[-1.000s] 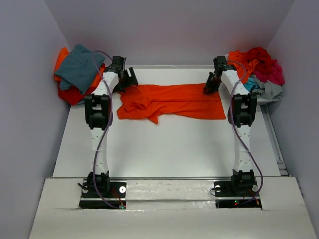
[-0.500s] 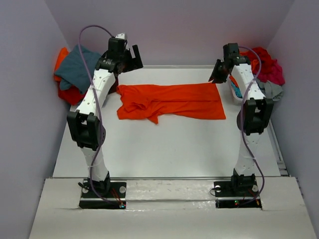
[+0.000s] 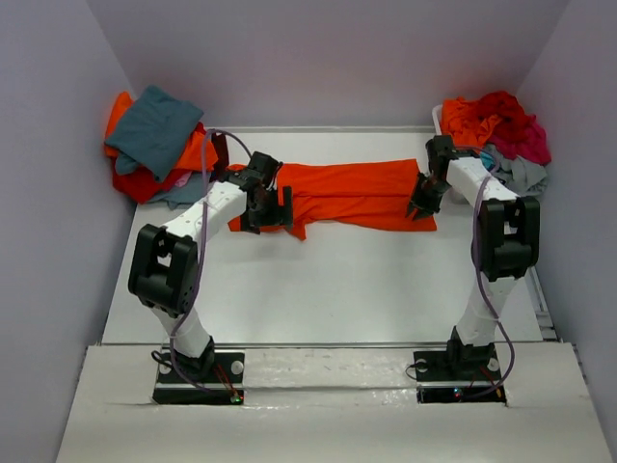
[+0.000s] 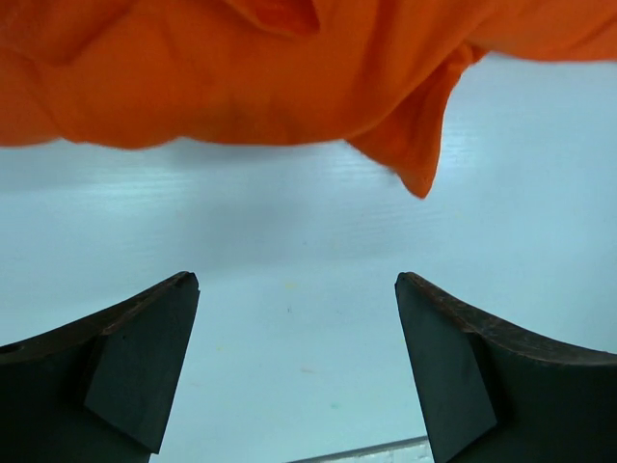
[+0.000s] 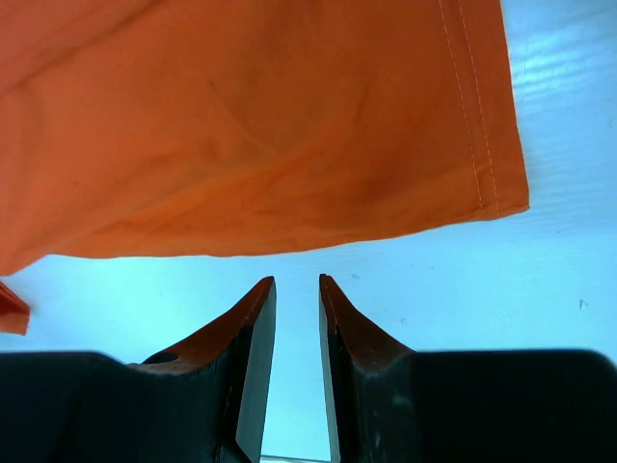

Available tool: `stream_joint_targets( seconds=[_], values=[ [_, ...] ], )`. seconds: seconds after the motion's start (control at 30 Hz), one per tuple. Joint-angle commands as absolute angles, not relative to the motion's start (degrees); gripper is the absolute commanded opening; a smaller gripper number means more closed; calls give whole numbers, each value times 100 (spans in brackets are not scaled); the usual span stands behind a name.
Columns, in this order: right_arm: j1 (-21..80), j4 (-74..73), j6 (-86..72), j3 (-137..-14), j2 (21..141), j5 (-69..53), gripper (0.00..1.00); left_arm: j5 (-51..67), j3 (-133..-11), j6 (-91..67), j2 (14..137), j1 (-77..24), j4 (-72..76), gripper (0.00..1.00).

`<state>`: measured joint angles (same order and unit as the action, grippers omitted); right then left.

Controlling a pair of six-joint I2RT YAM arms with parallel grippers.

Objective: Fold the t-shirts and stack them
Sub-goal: Fold the flattened tshirt in 1/3 of the way

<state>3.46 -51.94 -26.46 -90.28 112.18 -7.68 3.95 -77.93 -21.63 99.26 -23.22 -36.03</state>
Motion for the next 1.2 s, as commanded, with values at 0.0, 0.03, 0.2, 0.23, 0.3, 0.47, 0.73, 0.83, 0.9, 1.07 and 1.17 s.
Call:
stream_joint_targets(
  seconds=[0.0, 0.03, 0.2, 0.23, 0.3, 0.47, 0.73, 0.83, 0.9, 1.07, 1.17],
  values=[
    [396, -4825, -2681, -8912, 10758, -888, 31, 536, -7515, -2311, 9229, -2461, -3437, 94],
    [448, -4825, -2681, -8912, 10749, -888, 31, 606, -7445, -2338, 9229, -2531, -3384, 94],
    [448, -4825, -2698, -8912, 10723, -888, 30, 615, -7523, -2338, 9500, -2909, -3357, 94],
    [448, -4816, -2698, -8895, 10705, -896, 30, 607, -7637, -2338, 9666, -3048, -3384, 94],
    [448, -4816, -2707, -8877, 10679, -888, 30, 475, -7769, -2347, 9860, -3216, -3445, 94],
    [448, -4781, -2742, -8798, 10608, -923, 30, 106, -8218, -2364, 10608, -3489, -3709, 94],
    [448, -4790, -2707, -8701, 10433, -888, 30, -211, -8753, -2312, 11267, -3489, -3735, 94],
    [448, -4808, -2681, -8701, 10406, -844, 30, -316, -8929, -2320, 11338, -3489, -3770, 93],
    [448, -4825, -2672, -8692, 10398, -809, 30, -360, -9070, -2312, 11382, -3489, -3797, 92],
    [448, -4816, -2672, -8719, 10424, -809, 30, -466, -9298, -2259, 11628, -3489, -3937, 89],
    [448, -4843, -2672, -8745, 10424, -782, 30, -545, -9299, -2250, 11663, -3489, -3981, 87]
  ],
)
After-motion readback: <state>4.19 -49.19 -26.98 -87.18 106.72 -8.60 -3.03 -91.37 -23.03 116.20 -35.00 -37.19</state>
